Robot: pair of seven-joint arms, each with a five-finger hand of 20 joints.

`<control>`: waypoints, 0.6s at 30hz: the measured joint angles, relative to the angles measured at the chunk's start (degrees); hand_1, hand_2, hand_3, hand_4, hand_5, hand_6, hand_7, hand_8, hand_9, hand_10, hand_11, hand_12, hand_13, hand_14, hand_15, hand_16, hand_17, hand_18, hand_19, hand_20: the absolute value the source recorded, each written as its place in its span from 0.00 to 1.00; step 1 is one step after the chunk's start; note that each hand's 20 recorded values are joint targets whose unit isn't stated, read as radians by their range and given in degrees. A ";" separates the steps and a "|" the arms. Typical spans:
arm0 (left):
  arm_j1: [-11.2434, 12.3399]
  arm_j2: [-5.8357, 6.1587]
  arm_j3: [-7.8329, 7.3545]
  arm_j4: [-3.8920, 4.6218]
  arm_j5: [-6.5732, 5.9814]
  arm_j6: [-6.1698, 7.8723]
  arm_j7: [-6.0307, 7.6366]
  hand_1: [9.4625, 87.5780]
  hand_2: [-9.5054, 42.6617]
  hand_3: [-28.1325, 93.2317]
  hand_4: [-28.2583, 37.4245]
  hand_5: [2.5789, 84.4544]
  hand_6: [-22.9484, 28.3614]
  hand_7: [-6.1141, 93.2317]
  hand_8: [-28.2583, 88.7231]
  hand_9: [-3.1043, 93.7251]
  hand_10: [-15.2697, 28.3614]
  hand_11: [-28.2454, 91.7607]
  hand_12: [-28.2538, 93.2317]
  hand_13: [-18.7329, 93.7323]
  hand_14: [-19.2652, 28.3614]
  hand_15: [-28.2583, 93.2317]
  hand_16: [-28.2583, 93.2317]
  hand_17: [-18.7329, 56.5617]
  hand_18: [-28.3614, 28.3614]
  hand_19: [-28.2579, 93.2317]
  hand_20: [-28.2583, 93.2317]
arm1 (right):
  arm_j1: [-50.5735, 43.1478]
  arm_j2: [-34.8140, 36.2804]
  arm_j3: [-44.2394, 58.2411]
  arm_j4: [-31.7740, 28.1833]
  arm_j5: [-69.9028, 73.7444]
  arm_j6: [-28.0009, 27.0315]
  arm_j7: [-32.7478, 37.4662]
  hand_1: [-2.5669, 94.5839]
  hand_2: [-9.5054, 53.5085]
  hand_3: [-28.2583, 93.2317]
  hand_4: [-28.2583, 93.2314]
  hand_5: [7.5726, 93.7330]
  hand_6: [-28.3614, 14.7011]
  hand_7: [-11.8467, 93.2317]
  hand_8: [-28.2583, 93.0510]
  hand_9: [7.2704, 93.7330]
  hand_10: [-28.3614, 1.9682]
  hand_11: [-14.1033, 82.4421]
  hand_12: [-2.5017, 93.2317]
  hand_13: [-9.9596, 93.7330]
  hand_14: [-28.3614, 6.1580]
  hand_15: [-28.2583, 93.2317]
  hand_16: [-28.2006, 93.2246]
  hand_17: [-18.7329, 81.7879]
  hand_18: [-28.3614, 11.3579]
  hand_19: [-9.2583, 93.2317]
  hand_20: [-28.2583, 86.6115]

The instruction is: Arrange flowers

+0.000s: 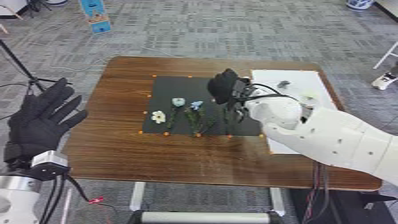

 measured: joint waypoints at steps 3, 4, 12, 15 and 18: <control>-0.08 0.00 0.11 0.00 0.00 0.00 0.00 0.15 0.05 0.77 0.00 0.31 0.49 0.21 0.17 0.27 0.58 0.34 0.36 0.33 0.69 0.32 0.28 0.10 0.89 0.56 0.30 | 0.81 -1.61 -1.55 1.70 0.00 -0.36 0.21 0.53 0.00 0.91 0.00 0.76 0.77 0.57 0.24 0.82 0.77 0.42 0.59 0.70 0.73 0.77 0.61 0.44 0.26 0.82 0.71; -0.12 0.00 0.17 0.00 0.00 0.00 0.00 0.15 0.05 0.77 0.00 0.31 0.49 0.21 0.17 0.27 0.58 0.34 0.36 0.33 0.69 0.32 0.28 0.10 0.89 0.56 0.30 | 0.88 -2.12 -1.70 2.02 -0.01 -0.48 0.30 0.53 0.00 0.91 0.00 0.76 0.77 0.57 0.24 0.82 0.77 0.42 0.59 0.70 0.73 0.77 0.61 0.43 0.26 0.82 0.71; -0.29 0.13 0.31 0.06 0.00 -0.01 -0.10 0.15 0.05 0.77 0.00 0.31 0.49 0.21 0.17 0.27 0.58 0.34 0.36 0.33 0.69 0.32 0.28 0.10 0.89 0.56 0.30 | 1.58 -5.10 -3.24 2.09 -0.35 -1.11 1.84 0.52 0.00 0.91 0.00 0.77 0.78 0.57 0.23 0.80 0.76 0.41 0.60 0.69 0.74 0.77 0.62 0.43 0.26 0.82 0.71; -0.36 0.26 0.31 0.06 0.00 -0.01 -0.12 0.15 0.05 0.77 0.00 0.31 0.49 0.21 0.17 0.27 0.58 0.34 0.36 0.33 0.69 0.32 0.28 0.10 0.89 0.56 0.30 | 1.57 -5.47 -3.24 1.43 -0.45 -2.05 2.19 0.52 0.00 0.91 0.00 0.78 0.78 0.56 0.23 0.80 0.77 0.41 0.59 0.69 0.74 0.77 0.61 0.43 0.26 0.81 0.71; -0.39 0.39 0.31 0.06 0.00 -0.02 -0.16 0.16 0.05 0.77 0.00 0.31 0.49 0.21 0.17 0.27 0.58 0.34 0.36 0.33 0.69 0.32 0.28 0.10 0.90 0.56 0.30 | 1.46 -5.80 -3.24 1.14 -0.71 -2.82 2.38 0.53 0.00 0.90 0.00 0.78 0.78 0.56 0.23 0.80 0.77 0.41 0.59 0.68 0.74 0.77 0.61 0.43 0.26 0.81 0.71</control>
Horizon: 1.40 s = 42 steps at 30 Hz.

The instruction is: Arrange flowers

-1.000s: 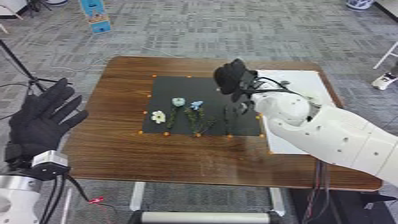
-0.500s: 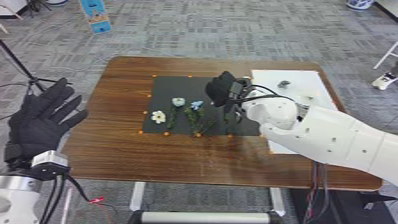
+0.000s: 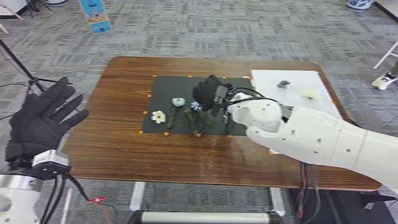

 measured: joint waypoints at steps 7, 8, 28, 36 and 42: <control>-0.20 0.14 0.04 0.02 0.00 0.00 -0.04 0.15 0.05 0.77 0.00 0.31 0.49 0.21 0.17 0.27 0.58 0.34 0.36 0.33 0.69 0.32 0.28 0.10 0.90 0.56 0.30 | 0.14 -1.53 -1.98 1.64 -2.22 -0.17 1.23 0.52 0.00 0.90 0.00 0.78 0.79 0.55 0.23 0.80 0.77 0.41 0.59 0.68 0.74 0.77 0.61 0.43 0.26 0.81 0.71; -0.21 0.15 0.04 0.02 0.00 0.00 -0.04 0.15 0.05 0.77 0.00 0.31 0.49 0.21 0.17 0.27 0.58 0.34 0.36 0.33 0.69 0.32 0.28 0.10 0.89 0.56 0.30 | 0.14 -1.76 -2.20 2.02 -2.44 -0.10 1.50 0.52 0.00 0.90 0.00 0.78 0.79 0.55 0.23 0.80 0.77 0.41 0.59 0.68 0.74 0.77 0.61 0.42 0.26 0.81 0.71; -0.51 0.19 0.15 0.08 -0.01 0.00 -0.03 0.16 0.05 0.77 0.00 0.31 0.49 0.21 0.17 0.27 0.58 0.34 0.36 0.33 0.69 0.32 0.28 0.10 0.89 0.56 0.30 | -1.11 -2.96 -0.36 4.52 -3.03 2.08 6.25 0.52 0.00 0.91 0.00 0.78 0.78 0.55 0.23 0.80 0.75 0.41 0.60 0.68 0.73 0.78 0.61 0.42 0.26 0.82 0.71; -0.44 0.19 0.13 0.06 -0.03 0.00 -0.01 0.16 0.05 0.77 0.00 0.31 0.49 0.21 0.17 0.27 0.58 0.34 0.36 0.33 0.69 0.32 0.28 0.10 0.89 0.56 0.30 | -1.81 -2.68 1.02 3.57 -3.46 -2.67 5.95 0.51 0.00 0.91 0.00 0.75 0.78 0.57 0.24 0.79 0.75 0.41 0.60 0.67 0.72 0.78 0.61 0.42 0.26 0.81 0.71; -0.43 0.18 0.13 0.06 -0.03 0.01 -0.02 0.15 0.05 0.77 0.00 0.31 0.49 0.21 0.17 0.27 0.58 0.34 0.36 0.33 0.69 0.32 0.28 0.10 0.89 0.56 0.30 | -2.92 -2.49 3.17 3.14 -3.47 -6.28 5.62 0.45 0.00 0.88 0.00 0.71 0.77 0.57 0.25 0.75 0.74 0.45 0.56 0.65 0.66 0.82 0.54 0.40 0.25 0.80 0.72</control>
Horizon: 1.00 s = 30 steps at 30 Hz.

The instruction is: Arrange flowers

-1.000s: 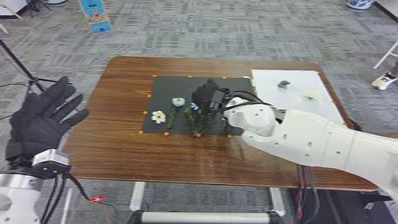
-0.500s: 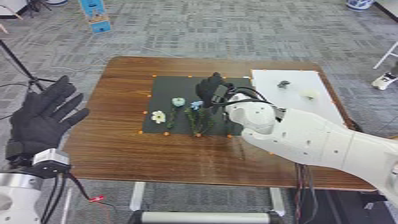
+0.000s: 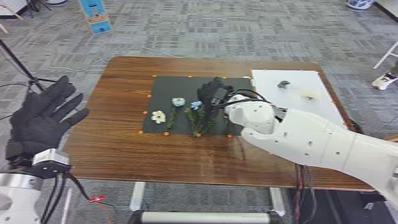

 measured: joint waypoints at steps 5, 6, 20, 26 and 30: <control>0.09 -0.03 -0.02 0.00 0.00 -0.01 0.00 0.15 0.05 0.77 0.00 0.31 0.49 0.21 0.17 0.27 0.58 0.34 0.36 0.33 0.69 0.32 0.28 0.10 0.89 0.56 0.30 | -0.85 0.21 1.68 -0.18 0.13 -1.21 -0.72 0.45 0.00 0.80 0.00 0.69 0.77 0.55 0.26 0.70 0.70 0.57 0.43 0.64 0.65 0.83 0.52 0.40 0.25 0.80 0.72; 0.10 -0.04 -0.03 0.00 0.00 -0.01 0.00 0.15 0.05 0.77 0.00 0.31 0.49 0.21 0.17 0.27 0.58 0.34 0.36 0.33 0.69 0.32 0.28 0.10 0.89 0.56 0.30 | -0.89 0.26 1.78 -0.21 0.14 -1.24 -0.80 0.45 0.00 0.79 0.00 0.69 0.77 0.55 0.25 0.70 0.69 0.58 0.42 0.64 0.65 0.83 0.52 0.40 0.25 0.80 0.72; 0.05 -0.03 -0.02 0.00 0.00 -0.01 -0.03 0.15 0.06 0.77 0.00 0.31 0.49 0.21 0.17 0.27 0.58 0.34 0.36 0.33 0.69 0.32 0.27 0.10 0.90 0.56 0.30 | -1.94 0.99 5.24 -1.48 0.69 -0.53 -1.50 0.41 0.00 0.81 0.00 0.66 0.78 0.47 0.21 0.68 0.66 0.61 0.36 0.63 0.63 0.84 0.52 0.39 0.24 0.81 0.72; 0.05 -0.03 -0.02 0.01 0.00 0.00 -0.03 0.15 0.06 0.77 0.00 0.31 0.49 0.21 0.17 0.27 0.58 0.34 0.36 0.33 0.69 0.32 0.28 0.10 0.90 0.56 0.30 | -2.30 1.89 7.11 -2.77 0.67 -0.51 -1.71 0.37 0.00 0.86 0.00 0.62 0.76 0.46 0.10 0.63 0.64 0.58 0.35 0.62 0.61 0.84 0.51 0.38 0.23 0.81 0.72; 0.10 -0.07 -0.02 0.00 0.00 0.00 0.01 0.15 0.06 0.77 0.00 0.30 0.49 0.21 0.17 0.27 0.58 0.34 0.36 0.33 0.69 0.32 0.28 0.10 0.89 0.56 0.30 | -2.85 3.25 8.80 -4.44 -0.24 -0.25 -1.08 0.36 0.00 0.89 0.00 0.50 0.69 0.42 0.11 0.52 0.62 0.50 0.31 0.57 0.57 0.82 0.48 0.37 0.23 0.80 0.72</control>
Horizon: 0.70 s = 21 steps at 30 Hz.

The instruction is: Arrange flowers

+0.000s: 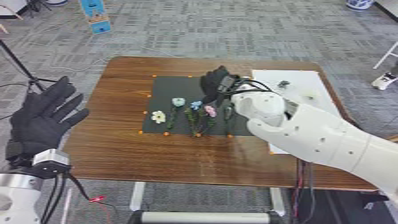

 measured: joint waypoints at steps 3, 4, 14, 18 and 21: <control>0.15 -0.11 -0.07 -0.06 0.00 0.00 0.04 0.15 0.06 0.77 0.00 0.31 0.49 0.21 0.17 0.27 0.58 0.34 0.36 0.33 0.69 0.32 0.28 0.10 0.89 0.56 0.30 | -0.32 1.46 0.83 -0.99 -1.44 2.18 2.42 0.34 0.00 0.91 0.00 0.39 0.60 0.34 0.14 0.40 0.56 0.40 0.28 0.52 0.55 0.82 0.44 0.35 0.22 0.77 0.70; 0.22 -0.15 -0.10 -0.07 0.00 0.00 0.04 0.15 0.06 0.77 0.00 0.31 0.49 0.21 0.17 0.27 0.58 0.34 0.36 0.33 0.69 0.32 0.28 0.10 0.89 0.56 0.30 | -0.36 1.93 1.04 -1.00 -1.83 3.09 3.66 0.34 0.00 0.91 0.00 0.33 0.56 0.32 0.14 0.34 0.52 0.36 0.27 0.50 0.54 0.82 0.43 0.34 0.23 0.76 0.69; 0.88 -0.36 -0.42 -0.13 0.00 -0.01 0.07 0.15 0.06 0.77 0.00 0.31 0.49 0.21 0.17 0.27 0.58 0.34 0.36 0.33 0.69 0.32 0.28 0.10 0.90 0.56 0.30 | 0.76 7.73 1.29 4.06 -2.17 4.06 12.40 0.35 0.00 0.90 0.00 0.21 0.47 0.23 0.18 0.25 0.43 0.26 0.25 0.48 0.52 0.83 0.40 0.34 0.21 0.76 0.68; 1.01 -0.36 -0.52 -0.15 0.00 -0.01 0.06 0.15 0.06 0.77 0.00 0.31 0.49 0.21 0.17 0.27 0.58 0.34 0.36 0.33 0.69 0.32 0.28 0.10 0.89 0.56 0.30 | -1.16 10.54 4.72 5.63 -1.06 2.05 14.19 0.35 0.00 0.90 0.00 0.21 0.46 0.22 0.18 0.24 0.41 0.25 0.25 0.48 0.51 0.83 0.40 0.34 0.21 0.77 0.68; 1.16 -0.37 -0.69 -0.17 0.00 -0.01 0.06 0.15 0.05 0.77 0.00 0.31 0.49 0.21 0.17 0.27 0.58 0.34 0.36 0.33 0.69 0.32 0.28 0.10 0.89 0.56 0.30 | -2.16 12.48 5.45 6.68 -0.75 -1.02 15.85 0.33 0.00 0.90 0.00 0.21 0.45 0.21 0.18 0.24 0.38 0.23 0.24 0.48 0.50 0.83 0.40 0.34 0.19 0.77 0.69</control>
